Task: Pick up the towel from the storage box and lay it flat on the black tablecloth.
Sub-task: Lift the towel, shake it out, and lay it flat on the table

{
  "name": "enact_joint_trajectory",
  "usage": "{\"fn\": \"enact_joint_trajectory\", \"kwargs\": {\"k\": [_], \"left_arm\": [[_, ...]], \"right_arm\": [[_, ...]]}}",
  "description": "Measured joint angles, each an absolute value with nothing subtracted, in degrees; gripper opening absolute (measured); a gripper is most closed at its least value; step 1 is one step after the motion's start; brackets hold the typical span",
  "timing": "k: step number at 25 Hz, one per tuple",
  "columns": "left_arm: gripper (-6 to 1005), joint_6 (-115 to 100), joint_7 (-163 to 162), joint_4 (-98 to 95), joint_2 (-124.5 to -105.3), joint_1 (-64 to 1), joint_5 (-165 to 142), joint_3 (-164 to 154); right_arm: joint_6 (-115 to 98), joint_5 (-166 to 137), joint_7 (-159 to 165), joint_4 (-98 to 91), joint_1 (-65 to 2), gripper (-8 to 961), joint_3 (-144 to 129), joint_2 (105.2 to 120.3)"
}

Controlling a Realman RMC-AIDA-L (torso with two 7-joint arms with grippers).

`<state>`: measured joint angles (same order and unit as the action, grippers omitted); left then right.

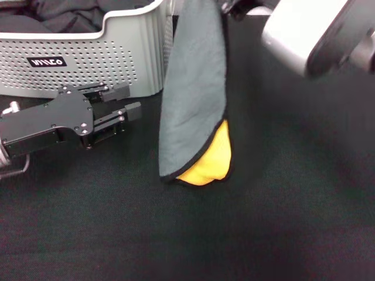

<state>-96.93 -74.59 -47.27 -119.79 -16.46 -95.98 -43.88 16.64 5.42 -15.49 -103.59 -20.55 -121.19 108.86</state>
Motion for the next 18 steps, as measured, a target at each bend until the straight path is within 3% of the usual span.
{"fn": "enact_joint_trajectory", "kwargs": {"k": [2,3,7,8,9,16,18], "left_arm": [[456,-96.9,-73.6,-47.2,-119.80,-16.7,-96.1,-44.3],[456,-96.9,-73.2,-47.1,-119.82,-16.9,-96.0,-44.5],[455,-97.1,-70.9,-45.9,-119.97,-17.7,-95.5,-45.5],[454,-97.1,-70.4,-45.5,-120.03,-18.0,-95.2,-45.8],[454,-97.1,-69.4,-44.7,-120.09,-18.5,-94.8,-46.2],[453,-97.2,-65.4,-41.5,-120.29,-19.3,-91.9,-48.7],[452,-97.2,-64.6,-40.7,-120.42,-19.3,-91.6,-48.8]], "right_arm": [[25.5,18.8,-25.3,-107.4,-21.3,5,-116.2,108.94],[30.9,26.6,-31.3,-108.6,-22.0,5,-112.2,109.71],[61.4,54.0,-50.7,-105.9,-29.2,5,-87.8,115.23],[67.6,58.2,-52.9,-104.0,-31.8,5,-82.2,115.57],[77.9,65.1,-54.7,-99.3,-36.7,5,-73.5,114.66],[91.4,69.6,-57.6,-86.1,-45.4,5,-60.0,114.40],[94.0,72.1,-59.2,-80.1,-47.6,5,-56.9,113.75]]}}
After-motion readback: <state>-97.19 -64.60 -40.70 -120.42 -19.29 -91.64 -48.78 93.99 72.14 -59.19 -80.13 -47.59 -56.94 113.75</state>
